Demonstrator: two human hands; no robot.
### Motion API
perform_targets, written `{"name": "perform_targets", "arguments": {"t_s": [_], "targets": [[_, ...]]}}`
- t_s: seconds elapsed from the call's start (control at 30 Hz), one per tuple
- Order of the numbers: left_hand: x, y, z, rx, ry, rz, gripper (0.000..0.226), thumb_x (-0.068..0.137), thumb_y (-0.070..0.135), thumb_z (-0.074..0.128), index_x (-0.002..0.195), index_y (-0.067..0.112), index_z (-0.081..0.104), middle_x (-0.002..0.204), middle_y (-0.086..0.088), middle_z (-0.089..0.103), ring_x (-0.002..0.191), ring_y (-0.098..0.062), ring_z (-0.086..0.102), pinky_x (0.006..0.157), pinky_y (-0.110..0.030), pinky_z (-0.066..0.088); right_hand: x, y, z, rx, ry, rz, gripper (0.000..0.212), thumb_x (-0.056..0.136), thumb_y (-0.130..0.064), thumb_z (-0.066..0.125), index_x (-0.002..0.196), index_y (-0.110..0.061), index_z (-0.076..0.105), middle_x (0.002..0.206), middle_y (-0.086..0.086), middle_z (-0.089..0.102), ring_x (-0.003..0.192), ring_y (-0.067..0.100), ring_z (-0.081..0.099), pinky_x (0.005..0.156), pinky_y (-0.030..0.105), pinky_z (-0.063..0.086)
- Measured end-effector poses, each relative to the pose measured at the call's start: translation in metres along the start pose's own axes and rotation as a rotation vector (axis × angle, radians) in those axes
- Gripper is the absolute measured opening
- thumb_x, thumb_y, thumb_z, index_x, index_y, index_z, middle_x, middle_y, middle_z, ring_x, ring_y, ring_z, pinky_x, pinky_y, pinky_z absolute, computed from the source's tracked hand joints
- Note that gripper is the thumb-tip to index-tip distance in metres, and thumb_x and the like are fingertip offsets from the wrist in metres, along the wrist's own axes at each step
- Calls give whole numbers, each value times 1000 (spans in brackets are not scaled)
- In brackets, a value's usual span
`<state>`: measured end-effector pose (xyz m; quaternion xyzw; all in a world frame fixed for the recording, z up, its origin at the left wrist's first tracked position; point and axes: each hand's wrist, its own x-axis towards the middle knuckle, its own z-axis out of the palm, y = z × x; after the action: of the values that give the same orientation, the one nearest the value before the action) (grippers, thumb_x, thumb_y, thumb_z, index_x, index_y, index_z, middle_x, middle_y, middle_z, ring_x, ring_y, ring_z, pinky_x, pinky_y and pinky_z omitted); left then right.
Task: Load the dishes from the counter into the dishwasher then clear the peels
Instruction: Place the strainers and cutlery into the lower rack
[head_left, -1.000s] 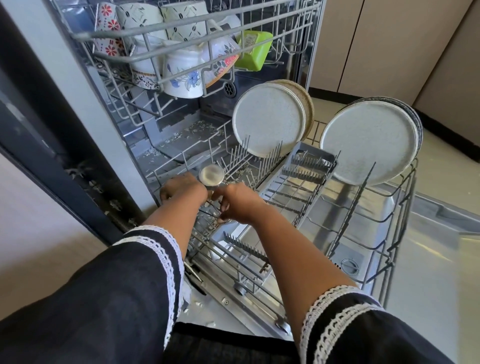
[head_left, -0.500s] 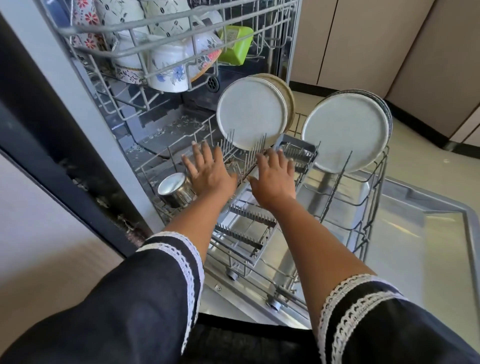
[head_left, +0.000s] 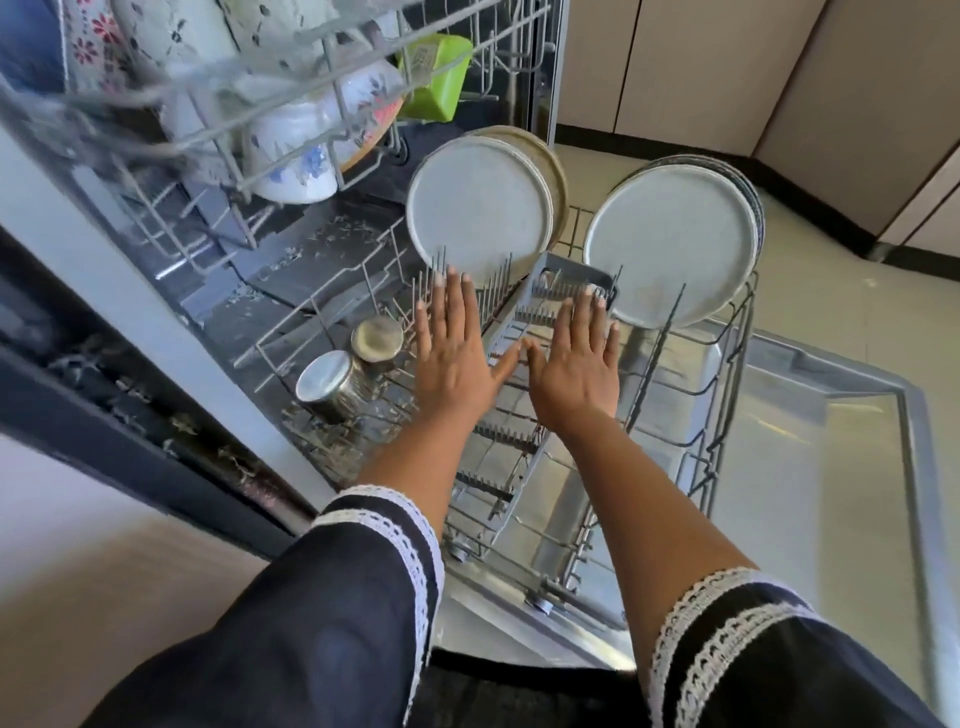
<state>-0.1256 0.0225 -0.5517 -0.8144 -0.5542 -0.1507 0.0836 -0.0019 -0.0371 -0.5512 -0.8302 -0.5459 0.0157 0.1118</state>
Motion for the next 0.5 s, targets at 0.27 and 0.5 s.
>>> {"name": "perform_targets", "arguments": {"t_s": [0.27, 0.5], "targets": [[1, 31, -35, -31, -65, -94, 78, 95, 58, -1, 153, 6, -2, 161, -12, -5, 149, -26, -6, 121, -45, 0, -15, -23, -39, 214, 80, 176, 67, 98, -47, 2, 154, -12, -9, 160, 6, -21, 147, 19, -22, 119, 37, -14], [3, 41, -125, -113, -71, -61, 64, 103, 42, 20, 154, 7, 4, 162, -12, 1, 149, -24, -2, 121, -45, 7, -41, -6, -122, 85, -80, 140, 67, 97, -49, -9, 152, -12, -15, 156, 5, -30, 145, 19, -27, 121, 39, -10]]}}
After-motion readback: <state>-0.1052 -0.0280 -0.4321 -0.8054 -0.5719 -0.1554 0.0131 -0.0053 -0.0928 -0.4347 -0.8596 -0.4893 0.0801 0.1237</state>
